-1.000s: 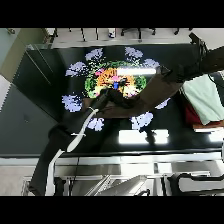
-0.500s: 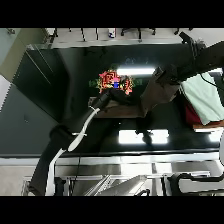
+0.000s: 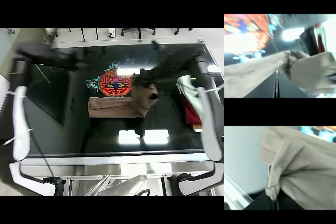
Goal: Fold the shirts.
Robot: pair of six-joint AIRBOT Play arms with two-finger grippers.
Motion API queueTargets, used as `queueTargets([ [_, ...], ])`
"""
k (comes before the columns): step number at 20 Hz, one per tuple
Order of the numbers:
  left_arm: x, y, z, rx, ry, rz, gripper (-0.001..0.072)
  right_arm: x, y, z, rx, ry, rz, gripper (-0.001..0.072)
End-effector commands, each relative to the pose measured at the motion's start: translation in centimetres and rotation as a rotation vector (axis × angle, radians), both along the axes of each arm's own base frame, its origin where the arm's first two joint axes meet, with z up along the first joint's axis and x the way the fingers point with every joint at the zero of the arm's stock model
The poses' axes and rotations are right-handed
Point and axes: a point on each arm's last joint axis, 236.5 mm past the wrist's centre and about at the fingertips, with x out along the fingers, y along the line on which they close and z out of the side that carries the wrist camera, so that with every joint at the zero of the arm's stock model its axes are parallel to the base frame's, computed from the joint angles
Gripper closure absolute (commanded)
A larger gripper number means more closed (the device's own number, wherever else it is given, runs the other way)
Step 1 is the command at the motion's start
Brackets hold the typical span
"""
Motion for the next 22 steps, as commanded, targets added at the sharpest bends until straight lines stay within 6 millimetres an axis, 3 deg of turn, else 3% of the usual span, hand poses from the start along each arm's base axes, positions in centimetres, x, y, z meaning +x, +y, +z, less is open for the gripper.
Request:
queueTargets([
  [1,-2.7,8.8,5.3,0.025,-0.069,0.134,0.0691,0.9,14.7,-3.4,0.113,-0.089,-0.034,0.0667],
  [2,-3.3,10.0,5.5,0.034,-0.081,0.153,0.069,0.1,19.4,-5.9,0.124,-0.123,-0.029,0.0474],
  [3,-3.9,10.7,5.2,0.04,-0.084,0.168,0.069,-1.0,23.5,-8.7,0.124,-0.16,-0.027,0.0174],
  [4,-4.4,11.2,4.6,0.038,-0.078,0.186,0.0691,-1.8,25.7,-10.9,0.112,-0.185,-0.026,0.0131],
  [5,-4.7,11.3,4.0,0.037,-0.075,0.198,0.069,-2.2,26.2,-12.4,0.094,-0.178,-0.018,0.013],
  [6,-5.1,11.3,3.3,0.047,-0.076,0.192,0.0691,-1.8,25.0,-12.9,0.072,-0.161,-0.011,0.013],
  [8,-6.0,11.2,2.2,0.053,-0.064,0.188,0.069,0.2,20.3,-11.5,0.048,-0.105,-0.017,0.013],
  [11,-6.3,11.3,1.8,0.05,-0.076,0.207,0.0691,3.9,8.9,-6.7,0.013,-0.061,-0.083,0.013],
  [13,-6.5,11.3,2.0,0.051,-0.083,0.209,0.0691,4.4,0.6,-4.9,-0.057,-0.022,-0.125,0.0129],
  [14,-6.4,11.3,2.3,0.051,-0.089,0.209,0.069,4.4,-3.3,-4.6,-0.092,0.009,-0.155,0.0125],
  [16,-6.4,11.3,2.7,0.051,-0.1,0.209,0.0691,3.2,-10.3,-6.0,-0.171,0.132,-0.214,0.0003],
  [18,-6.5,11.3,2.7,0.051,-0.097,0.206,0.069,1.7,-14.2,-9.1,-0.208,0.244,-0.254,0.0003],
  [19,-6.6,11.2,2.6,0.051,-0.094,0.203,0.069,1.2,-15.0,-10.8,-0.208,0.279,-0.271,0.0003],
  [22,-6.6,11.2,2.6,0.052,-0.091,0.201,0.0691,0.0,-14.8,-16.1,-0.202,0.35,-0.255,0.0003],
])
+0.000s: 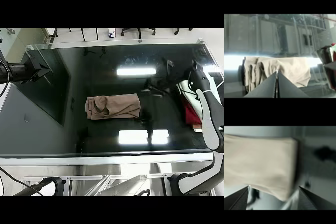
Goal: Fold the shirts.
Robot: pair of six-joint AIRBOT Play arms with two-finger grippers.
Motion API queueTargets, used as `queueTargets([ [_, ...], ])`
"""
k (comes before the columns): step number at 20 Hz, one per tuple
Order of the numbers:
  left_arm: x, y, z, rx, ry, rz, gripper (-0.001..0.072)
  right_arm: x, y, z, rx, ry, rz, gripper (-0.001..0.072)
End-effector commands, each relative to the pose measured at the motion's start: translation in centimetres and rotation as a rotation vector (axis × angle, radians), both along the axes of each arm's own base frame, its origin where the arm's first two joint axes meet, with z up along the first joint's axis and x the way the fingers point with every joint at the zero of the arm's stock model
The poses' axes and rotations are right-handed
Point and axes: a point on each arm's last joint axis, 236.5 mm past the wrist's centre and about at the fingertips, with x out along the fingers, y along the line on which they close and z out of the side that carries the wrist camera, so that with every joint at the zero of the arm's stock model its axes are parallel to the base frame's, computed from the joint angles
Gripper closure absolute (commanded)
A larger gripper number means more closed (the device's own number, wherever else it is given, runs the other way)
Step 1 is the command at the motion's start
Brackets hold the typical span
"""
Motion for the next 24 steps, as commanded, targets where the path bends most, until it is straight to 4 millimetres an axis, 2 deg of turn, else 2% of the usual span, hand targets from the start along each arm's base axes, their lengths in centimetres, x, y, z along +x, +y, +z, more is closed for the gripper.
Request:
queueTargets([
  [1,-0.3,-0.1,-0.1,0.002,0.008,-0.008,0.069,-2.1,-0.9,-5.0,0.036,0.11,0.012,0.0004],
  [4,-0.8,-0.8,-0.4,0.003,0.025,-0.032,0.069,-1.5,2.1,-7.4,0.183,0.145,0.013,0.0005],
  [7,-1.1,-2.2,-0.5,0.006,0.028,-0.067,0.0691,-1.5,4.0,-9.7,0.199,0.17,0.018,0.0005],
  [10,-1.2,-3.6,-0.3,0.006,0.018,-0.094,0.069,-2.0,6.7,-10.5,0.212,0.179,0.056,0.0021],
  [12,-1.3,-4.4,-0.2,0.005,0.01,-0.107,0.0691,-2.1,8.1,-10.4,0.212,0.164,0.076,0.0491],
  [13,-1.4,-4.8,-0.2,0.005,0.01,-0.117,0.069,-2.0,8.6,-10.4,0.214,0.158,0.078,0.0637],
  [14,-1.4,-4.8,-0.2,0.005,0.011,-0.119,0.069,-1.9,9.1,-10.0,0.225,0.153,0.081,0.0696],
  [15,-1.5,-5.1,-0.2,0.005,0.012,-0.124,0.069,-1.6,9.4,-9.0,0.246,0.144,0.088,0.0696],
  [16,-1.6,-5.3,-0.2,0.005,0.012,-0.129,0.0691,-1.2,9.5,-7.5,0.265,0.126,0.099,0.0695],
  [18,-1.6,-5.3,-0.2,0.005,0.014,-0.131,0.069,0.8,8.5,-2.1,0.294,0.025,0.115,0.0696],
  [20,-1.6,-5.3,-0.2,0.005,0.014,-0.131,0.0691,3.8,6.1,5.9,0.31,-0.15,0.087,0.0696],
  [22,-1.6,-5.3,-0.2,0.005,0.014,-0.131,0.0691,6.4,1.9,14.1,0.298,-0.332,0.001,0.0697],
  [24,-1.6,-5.3,-0.2,0.004,0.014,-0.131,0.0691,8.0,-3.2,20.2,0.284,-0.463,-0.108,0.0696],
])
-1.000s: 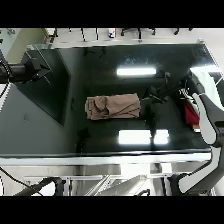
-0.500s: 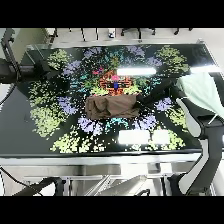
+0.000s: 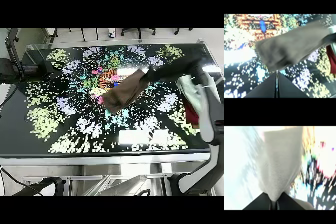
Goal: Fold the shirts.
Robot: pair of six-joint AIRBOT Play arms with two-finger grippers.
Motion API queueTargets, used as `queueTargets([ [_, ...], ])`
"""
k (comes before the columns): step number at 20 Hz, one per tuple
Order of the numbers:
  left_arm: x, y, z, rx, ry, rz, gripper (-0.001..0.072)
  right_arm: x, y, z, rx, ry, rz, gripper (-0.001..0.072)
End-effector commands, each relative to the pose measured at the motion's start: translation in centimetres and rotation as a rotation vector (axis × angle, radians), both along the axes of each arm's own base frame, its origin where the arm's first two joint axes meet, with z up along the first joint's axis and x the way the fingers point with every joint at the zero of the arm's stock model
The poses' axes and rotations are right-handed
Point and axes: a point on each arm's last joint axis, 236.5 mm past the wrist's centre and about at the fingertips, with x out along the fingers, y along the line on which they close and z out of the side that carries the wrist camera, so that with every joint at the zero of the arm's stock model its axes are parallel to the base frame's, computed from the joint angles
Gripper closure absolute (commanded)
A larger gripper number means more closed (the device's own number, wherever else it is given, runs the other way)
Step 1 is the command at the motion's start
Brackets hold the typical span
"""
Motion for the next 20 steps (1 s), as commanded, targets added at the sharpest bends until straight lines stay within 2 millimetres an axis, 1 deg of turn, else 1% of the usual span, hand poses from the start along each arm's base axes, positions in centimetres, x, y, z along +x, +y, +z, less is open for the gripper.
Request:
queueTargets([
  [1,0.0,-0.1,0.0,-0.001,0.001,-0.002,0.069,2.0,-8.4,11.0,0.021,-0.188,-0.212,0.0696],
  [2,0.0,-0.1,0.0,-0.001,0.001,-0.002,0.069,2.4,-11.5,12.0,0.028,-0.206,-0.295,0.0696],
  [3,-0.1,-0.1,0.0,-0.001,0.001,-0.002,0.069,2.7,-15.0,12.5,0.029,-0.225,-0.371,0.0696],
  [6,-0.1,-0.1,-0.1,0.0,0.004,-0.004,0.069,2.7,-24.6,13.2,0.02,-0.268,-0.573,0.0696],
  [7,-0.2,-0.1,-0.1,0.0,0.006,-0.006,0.069,2.6,-27.5,14.0,0.027,-0.303,-0.642,0.0695],
  [8,-0.2,-0.1,-0.1,0.0,0.006,-0.006,0.069,2.4,-30.1,15.0,0.035,-0.349,-0.694,0.0695],
  [9,-0.2,-0.1,-0.1,0.0,0.005,-0.005,0.069,2.1,-32.2,15.8,0.048,-0.384,-0.736,0.0695],
  [10,-0.1,-0.1,-0.1,0.0,0.005,-0.005,0.069,1.7,-33.8,16.3,0.039,-0.417,-0.758,0.0695],
  [12,0.0,0.0,0.0,-0.002,-0.001,0.001,0.0691,0.9,-35.7,16.4,-0.014,-0.457,-0.76,0.0695],
  [15,-0.1,-0.7,0.0,-0.002,-0.004,-0.013,0.069,0.1,-37.2,16.4,-0.097,-0.51,-0.736,0.0696],
  [16,0.0,-1.2,0.2,-0.004,-0.013,-0.018,0.0691,-0.1,-37.5,16.9,-0.128,-0.538,-0.729,0.0696],
  [17,0.0,-1.6,0.3,-0.006,-0.023,-0.023,0.069,-0.3,-38.0,17.6,-0.143,-0.568,-0.742,0.0696],
  [18,0.1,-2.4,0.6,-0.01,-0.038,-0.03,0.0691,0.0,-38.5,19.0,-0.137,-0.61,-0.779,0.0695],
  [19,0.2,-2.9,0.8,-0.014,-0.052,-0.035,0.069,0.4,-38.7,20.1,-0.131,-0.648,-0.811,0.0696],
  [20,0.5,-3.8,1.2,-0.022,-0.078,-0.039,0.0691,1.2,-38.7,21.6,-0.11,-0.7,-0.853,0.0696],
])
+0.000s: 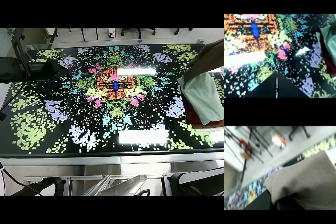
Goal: Fold the shirts.
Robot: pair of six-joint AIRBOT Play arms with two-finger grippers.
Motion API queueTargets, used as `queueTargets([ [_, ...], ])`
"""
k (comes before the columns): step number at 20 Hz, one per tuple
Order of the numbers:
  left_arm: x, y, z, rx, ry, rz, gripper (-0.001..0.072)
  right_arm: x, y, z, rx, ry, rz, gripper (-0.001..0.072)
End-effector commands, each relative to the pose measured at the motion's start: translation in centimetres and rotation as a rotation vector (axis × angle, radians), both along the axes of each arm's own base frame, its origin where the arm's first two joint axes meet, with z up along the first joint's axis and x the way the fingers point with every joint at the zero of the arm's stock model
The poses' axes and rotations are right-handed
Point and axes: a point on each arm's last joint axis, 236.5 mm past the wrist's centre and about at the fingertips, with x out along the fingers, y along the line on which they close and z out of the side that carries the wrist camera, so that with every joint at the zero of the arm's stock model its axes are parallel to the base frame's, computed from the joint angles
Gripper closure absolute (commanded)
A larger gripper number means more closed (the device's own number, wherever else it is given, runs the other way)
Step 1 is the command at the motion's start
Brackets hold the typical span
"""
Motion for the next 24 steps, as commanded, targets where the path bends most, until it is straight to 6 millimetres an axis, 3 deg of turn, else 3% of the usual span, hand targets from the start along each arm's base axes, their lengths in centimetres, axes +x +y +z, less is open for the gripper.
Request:
queueTargets([
  [1,0.6,-1.9,0.9,-0.016,-0.056,-0.007,0.069,1.4,-0.9,3.7,-0.009,-0.147,-0.096,0.0697],
  [2,0.6,-2.4,1.1,-0.02,-0.067,-0.011,0.0691,2.1,-1.1,4.5,-0.005,-0.188,-0.134,0.0697],
  [3,0.6,-3.4,1.5,-0.028,-0.087,-0.023,0.069,3.3,-2.5,6.9,-0.005,-0.31,-0.275,0.0697],
  [4,0.5,-3.7,1.5,-0.028,-0.086,-0.03,0.0691,4.4,-2.1,6.7,-0.068,-0.328,-0.294,0.0697],
  [7,0.5,-3.7,1.5,-0.027,-0.085,-0.031,0.069,5.9,-0.3,2.5,-0.116,-0.223,-0.18,0.0698],
  [9,0.3,-3.8,1.3,-0.025,-0.077,-0.037,0.0691,5.6,0.6,-1.0,-0.149,-0.131,-0.086,0.0697],
  [11,0.1,-3.8,1.1,-0.022,-0.068,-0.044,0.069,4.5,1.3,-4.4,-0.026,-0.025,-0.015,0.0696],
  [13,-0.2,-3.9,0.9,-0.018,-0.057,-0.052,0.0691,2.3,0.8,-6.1,0.161,0.083,0.005,0.0697],
  [15,-0.4,-3.9,0.2,-0.016,-0.039,-0.055,0.069,-1.8,-0.8,-7.7,0.247,0.239,-0.022,0.0697],
  [18,-0.7,-3.9,-2.3,-0.01,0.021,-0.055,0.069,-10.1,-3.1,-11.8,0.259,0.589,-0.171,0.0696],
  [20,-1.0,-3.8,-4.2,-0.006,0.064,-0.052,0.0691,-15.3,-2.5,-15.0,0.256,0.841,-0.21,0.0695],
  [22,-1.2,-3.8,-5.4,-0.003,0.092,-0.052,0.0691,-17.5,-0.5,-17.0,0.305,0.963,-0.178,0.0695],
  [24,-1.4,-3.8,-5.5,0.007,0.089,-0.066,0.069,-20.5,2.9,-22.1,0.399,1.142,-0.118,0.0693],
])
